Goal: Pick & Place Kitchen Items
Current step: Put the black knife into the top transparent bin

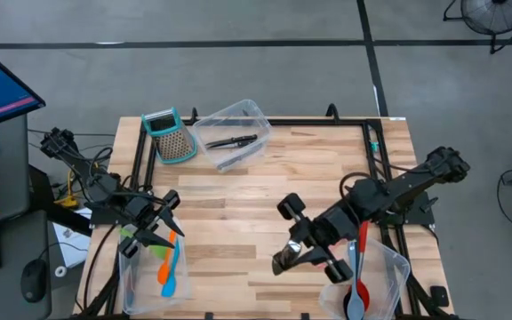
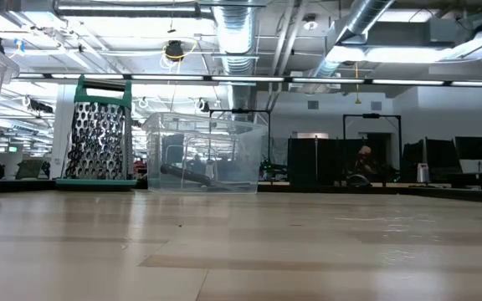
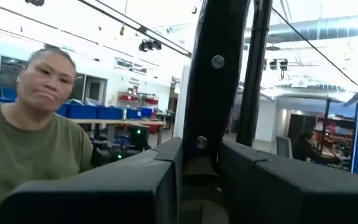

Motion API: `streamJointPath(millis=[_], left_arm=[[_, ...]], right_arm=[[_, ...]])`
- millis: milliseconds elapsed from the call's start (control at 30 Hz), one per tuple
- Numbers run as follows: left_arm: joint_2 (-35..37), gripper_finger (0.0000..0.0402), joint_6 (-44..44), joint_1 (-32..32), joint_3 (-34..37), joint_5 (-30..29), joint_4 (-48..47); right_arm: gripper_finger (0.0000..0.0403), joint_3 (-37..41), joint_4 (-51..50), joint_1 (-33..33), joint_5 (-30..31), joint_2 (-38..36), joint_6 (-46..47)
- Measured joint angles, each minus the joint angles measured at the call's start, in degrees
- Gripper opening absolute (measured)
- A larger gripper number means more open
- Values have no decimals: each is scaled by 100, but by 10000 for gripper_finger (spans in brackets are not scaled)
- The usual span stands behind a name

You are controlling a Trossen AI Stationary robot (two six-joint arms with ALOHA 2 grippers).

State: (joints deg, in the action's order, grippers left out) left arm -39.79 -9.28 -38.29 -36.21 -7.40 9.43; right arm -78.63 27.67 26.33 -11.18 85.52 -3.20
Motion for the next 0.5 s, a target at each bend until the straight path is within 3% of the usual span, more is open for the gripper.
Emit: streamJointPath(millis=[233,333,500], left_arm=[[0,131,0,-1,0,0,-2],[0,131,1,1,0,0,-2],[0,131,2,1,0,0,-2]], right_arm=[[60,0,-43,-80,76,2,-187],[60,0,-156,-238,535,4,-477],[60,0,-182,-1011,1019,2,-1261]])
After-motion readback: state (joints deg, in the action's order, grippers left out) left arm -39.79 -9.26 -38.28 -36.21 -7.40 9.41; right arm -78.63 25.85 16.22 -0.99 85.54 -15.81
